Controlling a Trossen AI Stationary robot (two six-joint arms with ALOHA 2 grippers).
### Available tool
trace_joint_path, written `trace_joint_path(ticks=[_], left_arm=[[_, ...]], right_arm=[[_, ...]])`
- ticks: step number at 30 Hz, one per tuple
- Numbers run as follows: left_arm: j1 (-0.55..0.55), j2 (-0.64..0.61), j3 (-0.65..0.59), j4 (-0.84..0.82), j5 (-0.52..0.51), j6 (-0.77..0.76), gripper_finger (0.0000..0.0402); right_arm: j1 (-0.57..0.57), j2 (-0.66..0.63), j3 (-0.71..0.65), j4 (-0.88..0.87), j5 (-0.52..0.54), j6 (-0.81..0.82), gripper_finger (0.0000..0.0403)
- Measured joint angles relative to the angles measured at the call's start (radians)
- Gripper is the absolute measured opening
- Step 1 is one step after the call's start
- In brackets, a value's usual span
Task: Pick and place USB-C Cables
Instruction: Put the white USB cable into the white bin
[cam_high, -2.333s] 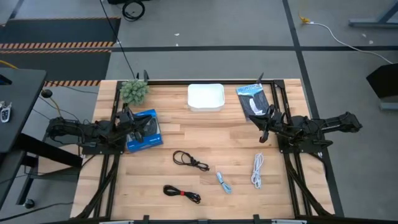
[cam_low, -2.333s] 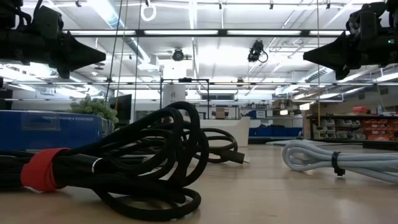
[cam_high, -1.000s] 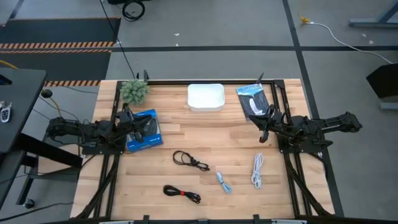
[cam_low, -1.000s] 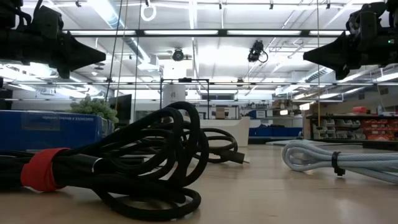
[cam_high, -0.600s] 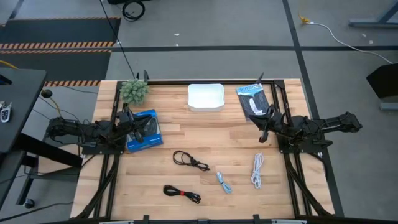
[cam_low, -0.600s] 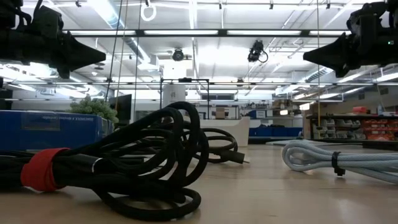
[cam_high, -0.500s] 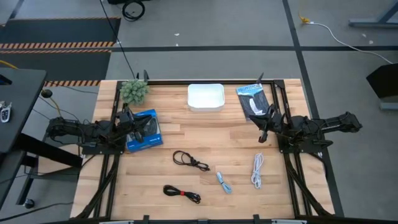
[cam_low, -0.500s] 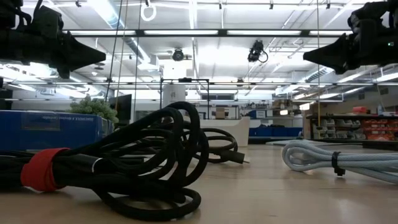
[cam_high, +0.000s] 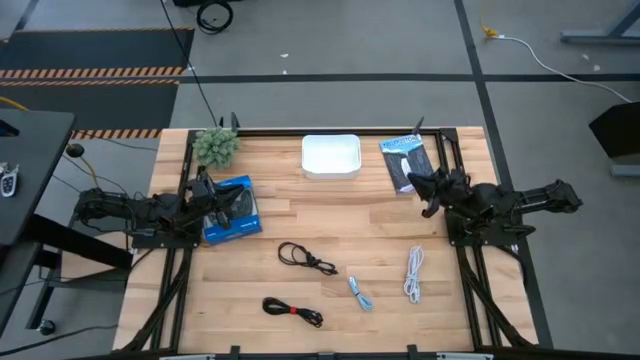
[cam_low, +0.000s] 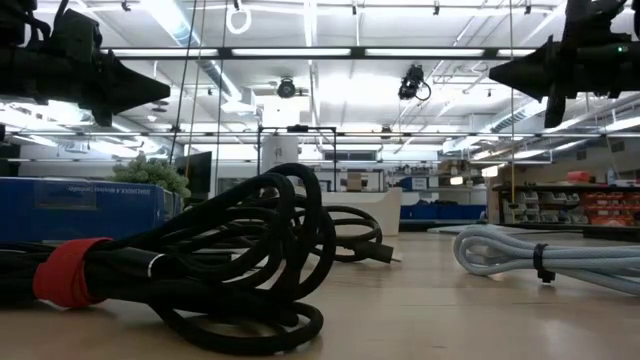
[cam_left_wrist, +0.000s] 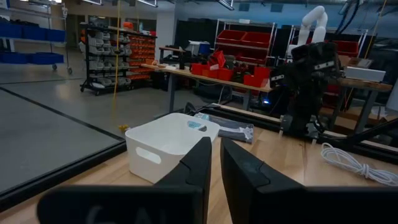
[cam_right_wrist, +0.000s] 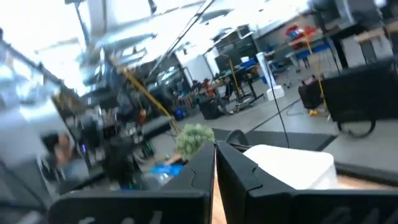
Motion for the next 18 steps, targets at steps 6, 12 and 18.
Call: trace_joint_path(ticks=[6, 12, 18], left_arm=[[0.000, 0.000, 0.000, 0.000, 0.000, 0.000, 0.0043], [0.000, 0.000, 0.000, 0.000, 0.000, 0.000, 0.0043], [0.000, 0.000, 0.000, 0.000, 0.000, 0.000, 0.0043]], right_arm=[[0.000, 0.000, 0.000, 0.032, 0.004, 0.103, 0.0023], [0.000, 0.000, 0.000, 0.157, -0.008, 0.282, 0.0023], [0.000, 0.000, 0.000, 0.171, -0.054, 0.270, 0.0023]])
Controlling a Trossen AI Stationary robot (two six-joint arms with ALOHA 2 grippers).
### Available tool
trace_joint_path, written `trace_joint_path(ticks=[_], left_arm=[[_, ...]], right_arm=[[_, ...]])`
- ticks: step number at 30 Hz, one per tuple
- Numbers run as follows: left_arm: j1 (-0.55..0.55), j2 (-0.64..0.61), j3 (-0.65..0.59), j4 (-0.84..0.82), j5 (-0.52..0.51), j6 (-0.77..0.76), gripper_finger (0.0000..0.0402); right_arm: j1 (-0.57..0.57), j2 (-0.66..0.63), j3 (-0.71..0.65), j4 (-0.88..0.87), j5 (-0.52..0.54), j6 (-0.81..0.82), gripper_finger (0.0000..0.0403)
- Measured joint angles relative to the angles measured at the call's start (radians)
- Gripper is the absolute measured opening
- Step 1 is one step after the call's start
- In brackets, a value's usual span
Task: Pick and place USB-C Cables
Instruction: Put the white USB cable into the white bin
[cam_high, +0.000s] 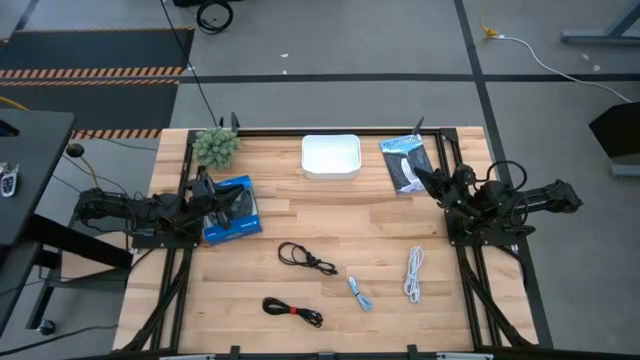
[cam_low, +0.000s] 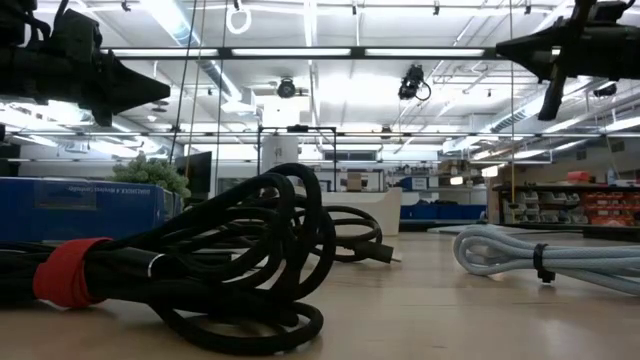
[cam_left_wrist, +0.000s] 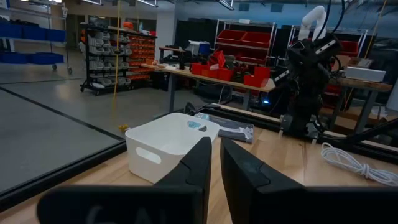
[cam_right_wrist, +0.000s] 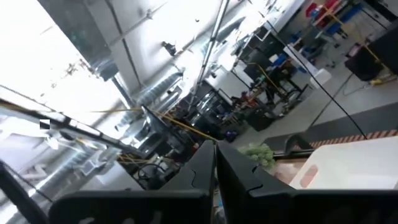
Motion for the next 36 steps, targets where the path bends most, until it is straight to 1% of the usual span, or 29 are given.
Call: trace_joint_path(ticks=[2, 5, 8, 14, 18, 19, 21, 23, 25, 26, 28, 32, 34, 36], left_arm=[[0.000, 0.000, 0.000, 0.000, 0.000, 0.000, 0.0043], [0.000, 0.000, 0.000, 0.000, 0.000, 0.000, 0.0043], [0.000, 0.000, 0.000, 0.000, 0.000, 0.000, 0.0043], [0.000, 0.000, 0.000, 0.000, 0.000, 0.000, 0.0043], [0.000, 0.000, 0.000, 0.000, 0.000, 0.000, 0.0043], [0.000, 0.000, 0.000, 0.000, 0.000, 0.000, 0.0043], [0.000, 0.000, 0.000, 0.000, 0.000, 0.000, 0.0043], [0.000, 0.000, 0.000, 0.000, 0.000, 0.000, 0.0043], [0.000, 0.000, 0.000, 0.000, 0.000, 0.000, 0.0043], [0.000, 0.000, 0.000, 0.000, 0.000, 0.000, 0.0043], [0.000, 0.000, 0.000, 0.000, 0.000, 0.000, 0.0043], [0.000, 0.000, 0.000, 0.000, 0.000, 0.000, 0.0043], [0.000, 0.000, 0.000, 0.000, 0.000, 0.000, 0.0043], [0.000, 0.000, 0.000, 0.000, 0.000, 0.000, 0.0043]], right_arm=[[-0.003, 0.000, 0.000, -0.001, 0.009, -0.032, 0.0023], [-0.014, 0.000, 0.001, -0.003, 0.058, -0.030, 0.0023], [-0.038, 0.002, 0.007, -0.007, 0.060, -0.038, 0.0023], [-0.094, 0.000, 0.007, -0.008, 0.053, 0.042, 0.0022], [-0.136, -0.005, 0.041, -0.007, 0.054, 0.085, 0.0017], [-0.145, -0.005, 0.058, -0.026, 0.026, 0.089, 0.0015], [-0.156, -0.003, 0.108, -0.117, -0.073, 0.064, 0.0010], [-0.159, 0.008, 0.177, -0.285, -0.148, 0.012, 0.0006], [-0.164, 0.038, 0.252, -0.435, -0.154, -0.042, 0.0005], [-0.168, 0.061, 0.290, -0.476, -0.149, -0.067, 0.0004], [-0.172, 0.113, 0.364, -0.506, -0.150, -0.125, 0.0006], [-0.172, 0.249, 0.509, -0.558, -0.215, -0.235, 0.0012], [-0.172, 0.327, 0.570, -0.579, -0.258, -0.267, 0.0012], [-0.171, 0.403, 0.620, -0.610, -0.331, -0.273, 0.0012]])
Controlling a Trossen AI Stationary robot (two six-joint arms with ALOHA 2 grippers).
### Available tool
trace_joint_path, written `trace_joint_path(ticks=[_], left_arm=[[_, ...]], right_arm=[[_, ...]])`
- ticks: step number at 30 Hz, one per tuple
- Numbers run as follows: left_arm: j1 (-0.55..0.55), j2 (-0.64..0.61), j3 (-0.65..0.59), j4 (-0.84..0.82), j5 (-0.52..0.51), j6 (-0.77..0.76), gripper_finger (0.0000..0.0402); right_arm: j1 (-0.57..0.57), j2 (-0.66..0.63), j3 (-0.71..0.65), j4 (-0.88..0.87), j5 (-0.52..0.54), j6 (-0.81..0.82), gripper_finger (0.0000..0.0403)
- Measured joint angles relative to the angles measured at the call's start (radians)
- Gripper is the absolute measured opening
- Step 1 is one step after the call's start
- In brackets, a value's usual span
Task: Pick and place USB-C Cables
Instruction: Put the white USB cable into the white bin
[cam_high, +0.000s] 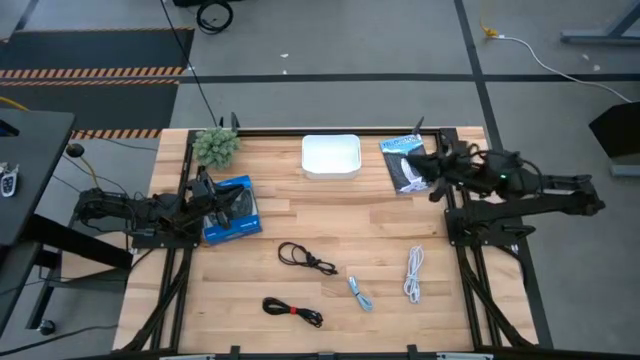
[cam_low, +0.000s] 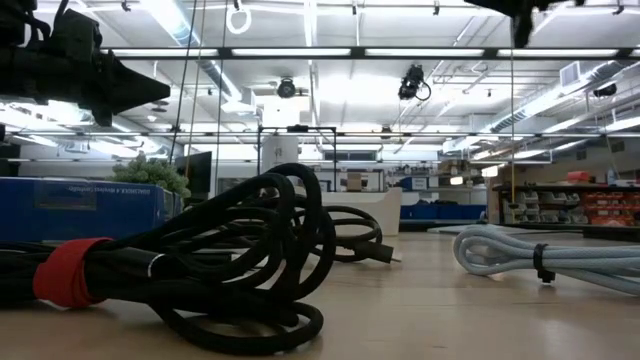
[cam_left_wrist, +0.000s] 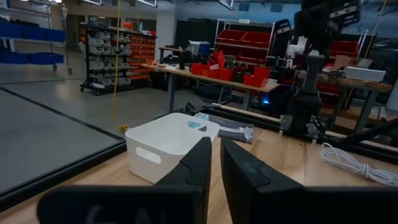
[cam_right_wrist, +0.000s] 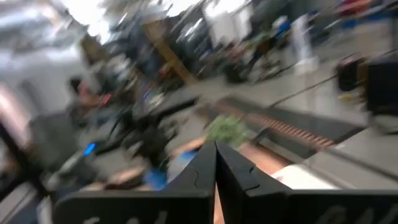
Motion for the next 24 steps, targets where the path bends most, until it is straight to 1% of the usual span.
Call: trace_joint_path(ticks=[4, 7, 10, 14, 18, 21, 24], left_arm=[[0.000, 0.000, 0.000, 0.000, 0.000, 0.000, 0.0043], [0.000, 0.000, 0.000, 0.000, 0.000, 0.000, 0.0043], [0.000, 0.000, 0.000, 0.000, 0.000, 0.000, 0.0043], [0.000, 0.000, 0.000, 0.000, 0.000, 0.000, 0.0043], [0.000, 0.000, 0.000, 0.000, 0.000, 0.000, 0.0043], [0.000, 0.000, 0.000, 0.000, 0.000, 0.000, 0.0043], [0.000, 0.000, 0.000, 0.000, 0.000, 0.000, 0.0043]], right_arm=[[0.018, 0.143, 0.076, -0.062, -0.135, -0.001, 0.0021], [0.028, 0.223, 0.123, -0.121, -0.201, -0.019, 0.0044], [0.030, 0.280, 0.167, -0.213, -0.226, -0.053, 0.0086], [0.009, 0.328, 0.217, -0.368, -0.262, -0.137, 0.0157], [-0.016, 0.372, 0.246, -0.504, -0.366, -0.203, 0.0224], [-0.018, 0.414, 0.247, -0.603, -0.441, -0.238, 0.0267], [0.000, 0.477, 0.247, -0.719, -0.464, -0.288, 0.0298]])
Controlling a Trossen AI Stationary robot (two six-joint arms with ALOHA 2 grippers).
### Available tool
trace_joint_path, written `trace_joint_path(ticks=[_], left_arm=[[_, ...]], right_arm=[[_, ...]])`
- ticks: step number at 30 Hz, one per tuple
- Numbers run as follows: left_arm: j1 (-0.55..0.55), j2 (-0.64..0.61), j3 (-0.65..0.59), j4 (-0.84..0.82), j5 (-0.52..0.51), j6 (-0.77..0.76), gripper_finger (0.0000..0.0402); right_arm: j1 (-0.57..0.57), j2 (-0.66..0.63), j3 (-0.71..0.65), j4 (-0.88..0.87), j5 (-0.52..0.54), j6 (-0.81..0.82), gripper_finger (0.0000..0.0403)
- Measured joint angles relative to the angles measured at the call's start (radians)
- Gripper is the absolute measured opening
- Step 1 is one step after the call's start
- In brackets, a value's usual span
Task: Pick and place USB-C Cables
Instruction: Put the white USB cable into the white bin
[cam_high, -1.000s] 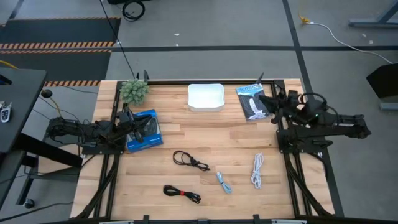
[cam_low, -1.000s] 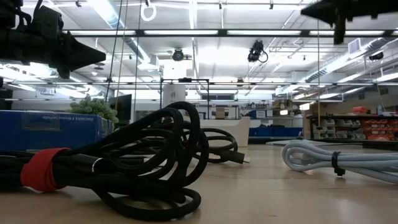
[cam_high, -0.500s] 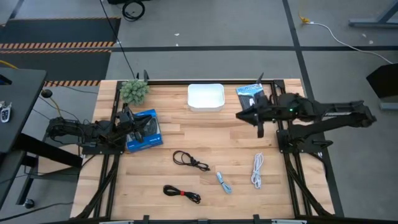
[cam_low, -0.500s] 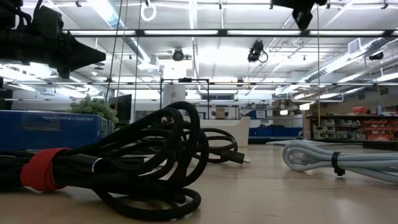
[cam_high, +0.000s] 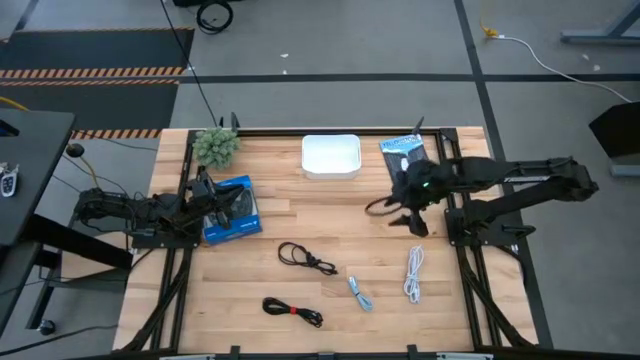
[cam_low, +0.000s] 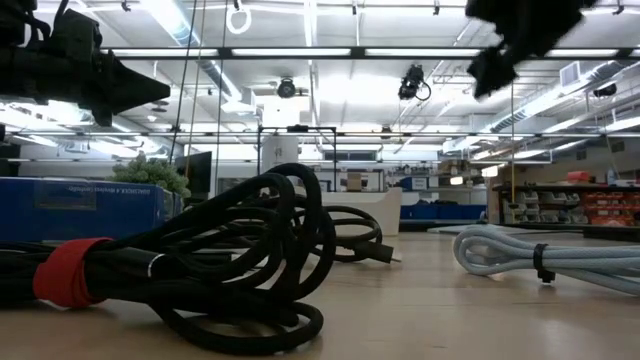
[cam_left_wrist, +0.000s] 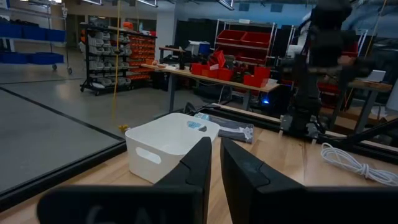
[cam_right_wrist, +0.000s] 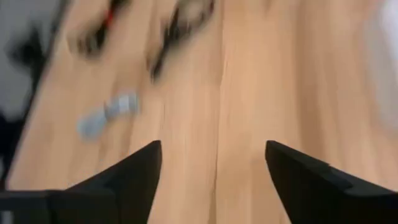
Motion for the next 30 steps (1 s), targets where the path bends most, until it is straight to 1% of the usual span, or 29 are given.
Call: trace_joint_path(ticks=[2, 5, 16, 24, 30], left_arm=[[0.000, 0.000, 0.000, 0.000, 0.000, 0.000, 0.0043], [0.000, 0.000, 0.000, 0.000, 0.000, 0.000, 0.0043], [0.000, 0.000, 0.000, 0.000, 0.000, 0.000, 0.0043], [0.000, 0.000, 0.000, 0.000, 0.000, 0.000, 0.0043], [0.000, 0.000, 0.000, 0.000, 0.000, 0.000, 0.0043]], right_arm=[[0.016, 0.045, 0.000, -0.057, -0.001, -0.057, 0.0310], [0.041, 0.112, 0.000, -0.098, -0.004, -0.149, 0.0314], [0.172, 0.300, 0.000, -0.147, -0.021, -0.416, 0.0279], [0.291, 0.374, 0.000, -0.199, -0.007, -0.495, 0.0270], [0.363, 0.370, -0.050, -0.202, 0.008, -0.522, 0.0270]])
